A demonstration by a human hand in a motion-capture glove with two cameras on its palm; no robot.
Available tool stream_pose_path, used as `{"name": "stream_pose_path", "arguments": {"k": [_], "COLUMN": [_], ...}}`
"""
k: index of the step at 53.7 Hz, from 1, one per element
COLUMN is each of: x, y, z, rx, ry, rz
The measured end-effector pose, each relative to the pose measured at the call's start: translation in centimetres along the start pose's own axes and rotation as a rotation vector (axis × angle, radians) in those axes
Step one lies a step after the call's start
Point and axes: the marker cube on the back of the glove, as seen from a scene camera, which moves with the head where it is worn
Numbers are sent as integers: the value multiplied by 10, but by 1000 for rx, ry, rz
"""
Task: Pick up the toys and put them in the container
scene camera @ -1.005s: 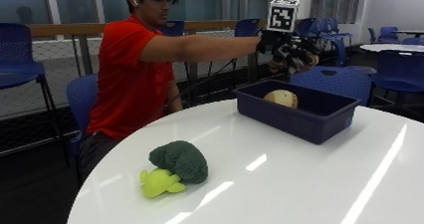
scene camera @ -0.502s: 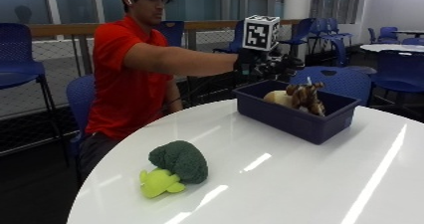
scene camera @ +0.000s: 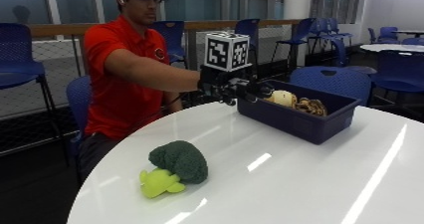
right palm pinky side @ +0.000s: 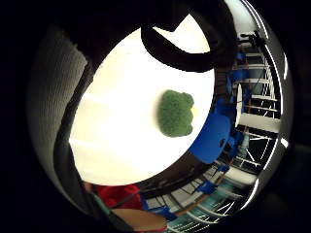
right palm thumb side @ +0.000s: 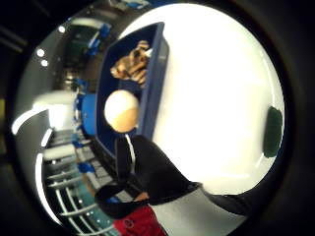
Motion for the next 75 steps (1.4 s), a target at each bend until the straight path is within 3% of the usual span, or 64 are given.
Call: {"name": "stream_pose_path", "arguments": {"k": [41, 75], "x": [186, 228], "y": [25, 46], "z": [81, 121], "rx": [-98, -192], "ry": [32, -58], "rz": [257, 288]}}
